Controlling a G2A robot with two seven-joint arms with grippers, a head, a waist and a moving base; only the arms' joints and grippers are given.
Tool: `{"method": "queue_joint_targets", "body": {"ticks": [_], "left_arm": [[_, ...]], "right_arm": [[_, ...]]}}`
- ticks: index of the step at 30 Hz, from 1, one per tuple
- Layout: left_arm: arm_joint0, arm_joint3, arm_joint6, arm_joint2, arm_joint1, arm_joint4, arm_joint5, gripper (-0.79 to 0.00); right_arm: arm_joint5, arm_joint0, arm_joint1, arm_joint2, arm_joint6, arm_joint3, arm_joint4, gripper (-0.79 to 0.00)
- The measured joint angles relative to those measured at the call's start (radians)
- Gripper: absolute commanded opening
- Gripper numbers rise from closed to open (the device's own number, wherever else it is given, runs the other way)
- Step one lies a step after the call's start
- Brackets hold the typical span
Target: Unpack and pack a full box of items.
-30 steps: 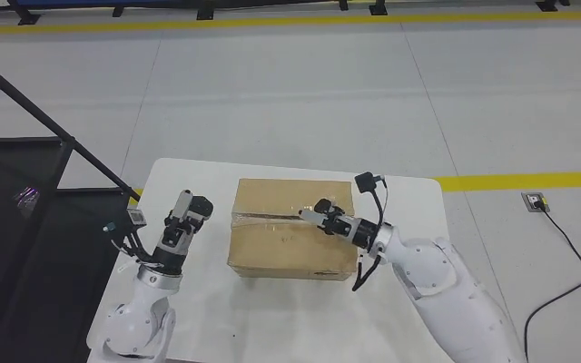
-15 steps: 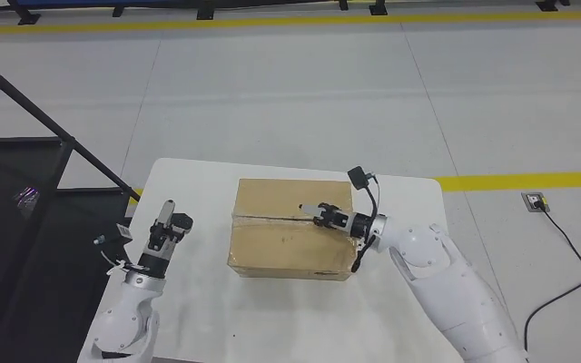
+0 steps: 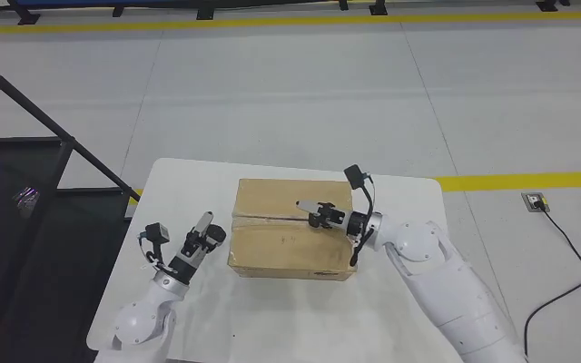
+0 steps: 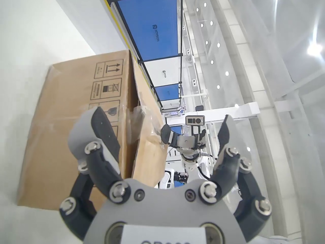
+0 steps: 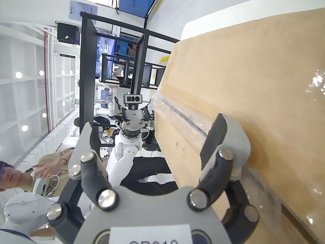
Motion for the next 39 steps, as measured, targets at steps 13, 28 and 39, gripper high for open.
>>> {"method": "queue_joint_targets", "body": {"ticks": [13, 28, 39], "left_arm": [[-0.021, 0.037, -0.039, 0.048, -0.004, -0.087, -0.007, 0.0], [-0.004, 0.049, -0.044, 0.015, 0.002, -0.177, -0.028, 0.0], [0.05, 0.046, -0.04, -0.094, 0.018, -0.257, -0.031, 0.0]], "right_arm": [[-0.013, 0.119, -0.067, -0.143, -0.019, 0.135, 0.047, 0.0], [-0.019, 0.254, -0.185, -0.311, -0.058, 0.303, 0.128, 0.0], [-0.079, 0.346, -0.295, -0.375, 0.007, 0.519, 0.304, 0.0]]}}
